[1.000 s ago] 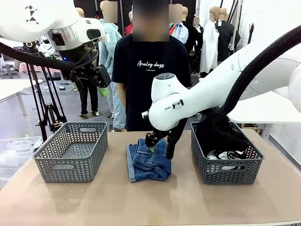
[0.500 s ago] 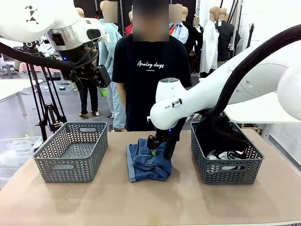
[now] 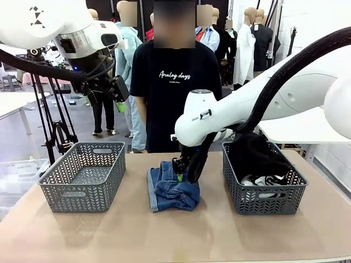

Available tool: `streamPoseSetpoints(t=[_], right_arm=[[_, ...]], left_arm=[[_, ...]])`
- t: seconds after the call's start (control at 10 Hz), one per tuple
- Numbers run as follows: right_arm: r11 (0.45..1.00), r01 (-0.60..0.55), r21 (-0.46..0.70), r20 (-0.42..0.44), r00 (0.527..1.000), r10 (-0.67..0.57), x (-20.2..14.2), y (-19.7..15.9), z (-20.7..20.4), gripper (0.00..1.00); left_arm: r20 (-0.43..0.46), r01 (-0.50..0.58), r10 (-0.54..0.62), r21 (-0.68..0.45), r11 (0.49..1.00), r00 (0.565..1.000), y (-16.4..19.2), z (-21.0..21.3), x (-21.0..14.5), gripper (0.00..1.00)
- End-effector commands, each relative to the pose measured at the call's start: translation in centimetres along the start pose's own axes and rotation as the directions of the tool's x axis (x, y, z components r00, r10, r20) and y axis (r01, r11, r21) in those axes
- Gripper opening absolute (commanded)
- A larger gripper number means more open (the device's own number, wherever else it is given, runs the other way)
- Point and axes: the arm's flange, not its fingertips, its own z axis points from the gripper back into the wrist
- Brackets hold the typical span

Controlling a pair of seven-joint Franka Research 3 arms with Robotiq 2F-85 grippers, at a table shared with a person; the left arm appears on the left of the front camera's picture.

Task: Sort the tops and bottoms.
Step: Lift clothes from the center of the table with your right hand.

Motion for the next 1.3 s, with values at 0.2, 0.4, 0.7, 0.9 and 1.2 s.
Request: streamPoseSetpoints(t=[0.2,0.4,0.7,0.9,1.2], right_arm=[[0.999,-0.011,0.047,-0.027,1.0,0.012,-0.2,-0.4,-0.1,0.0],[0.998,0.022,0.064,-0.015,1.0,-0.021,-0.3,-0.1,0.8,0.0],[0.995,0.016,0.097,0.045,0.999,-0.02,-1.2,0.4,4.2,0.0],[0.994,-0.015,0.108,0.183,0.983,-0.006,-2.3,0.9,10.0,0.0],[0.995,-0.073,0.063,0.387,0.921,0.043,-4.5,2.1,19.3,0.0]], left_arm=[[0.001,0.011,-0.011,-0.005,1.0,1.0,0.3,0.1,-0.1,1.0],[0.001,0.011,-0.011,-0.005,1.0,1.0,0.3,0.1,-0.1,1.0],[0.001,0.011,-0.011,-0.005,1.0,1.0,0.3,0.1,-0.1,1.0],[0.001,0.011,-0.011,-0.005,1.0,1.0,0.3,0.1,-0.1,1.0],[0.001,0.011,-0.011,-0.005,1.0,1.0,0.3,0.1,-0.1,1.0]])
